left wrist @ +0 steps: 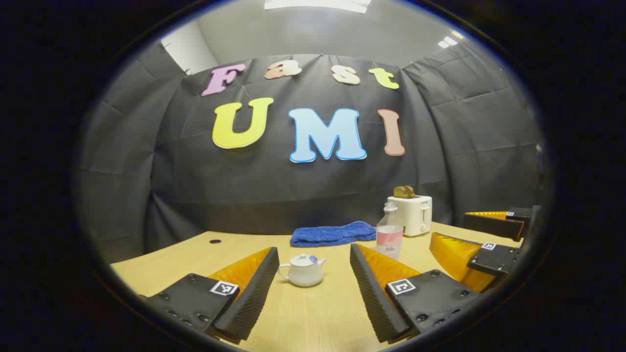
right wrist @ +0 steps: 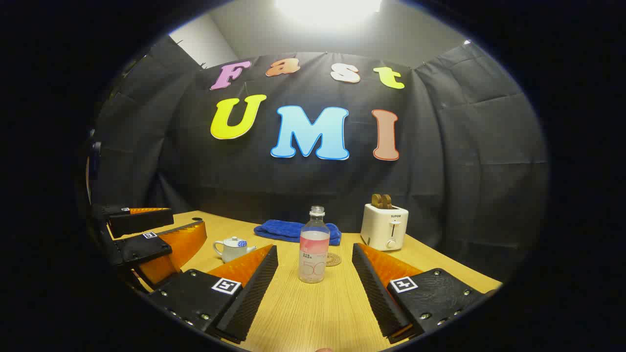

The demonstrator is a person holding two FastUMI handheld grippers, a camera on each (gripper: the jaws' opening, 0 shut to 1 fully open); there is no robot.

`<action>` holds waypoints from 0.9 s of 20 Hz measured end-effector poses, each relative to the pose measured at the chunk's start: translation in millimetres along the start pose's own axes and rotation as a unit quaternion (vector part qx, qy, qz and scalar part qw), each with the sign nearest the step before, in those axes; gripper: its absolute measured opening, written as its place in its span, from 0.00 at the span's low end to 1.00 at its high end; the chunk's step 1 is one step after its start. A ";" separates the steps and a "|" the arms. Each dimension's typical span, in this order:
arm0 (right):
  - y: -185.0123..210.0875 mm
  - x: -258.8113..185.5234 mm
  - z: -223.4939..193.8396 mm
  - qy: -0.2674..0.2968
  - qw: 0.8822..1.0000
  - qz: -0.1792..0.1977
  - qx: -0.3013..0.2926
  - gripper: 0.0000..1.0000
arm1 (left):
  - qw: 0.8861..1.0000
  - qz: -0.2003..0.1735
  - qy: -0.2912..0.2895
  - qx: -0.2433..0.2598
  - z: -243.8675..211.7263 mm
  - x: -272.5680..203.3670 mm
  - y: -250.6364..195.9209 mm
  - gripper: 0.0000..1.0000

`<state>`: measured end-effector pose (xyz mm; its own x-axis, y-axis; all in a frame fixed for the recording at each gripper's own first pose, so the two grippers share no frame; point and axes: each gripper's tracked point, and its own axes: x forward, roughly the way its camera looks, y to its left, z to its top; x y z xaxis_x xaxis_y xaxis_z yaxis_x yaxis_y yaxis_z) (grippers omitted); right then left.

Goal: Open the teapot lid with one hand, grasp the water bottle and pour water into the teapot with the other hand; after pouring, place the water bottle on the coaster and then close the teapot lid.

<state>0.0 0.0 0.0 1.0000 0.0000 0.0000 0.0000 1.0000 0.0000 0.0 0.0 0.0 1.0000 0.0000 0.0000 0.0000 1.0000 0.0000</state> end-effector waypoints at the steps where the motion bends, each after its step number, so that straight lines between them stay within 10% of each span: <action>1: 0.6 -0.7 -0.4 0.001 1.000 0.000 -0.003 0.95 | 1.000 0.000 0.002 0.000 -2.0 0.2 0.7 0.94; 18: 7.2 0.9 -9.0 0.022 1.000 0.004 -0.008 0.95 | 1.000 -0.001 0.023 0.002 -14.8 3.3 6.3 0.94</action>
<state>0.9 7.2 -9.0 0.9990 0.0084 -0.0434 -0.0091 0.9998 -0.0166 3.3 6.3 -14.8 0.9989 -0.0020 -0.0460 0.0022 1.0000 0.0045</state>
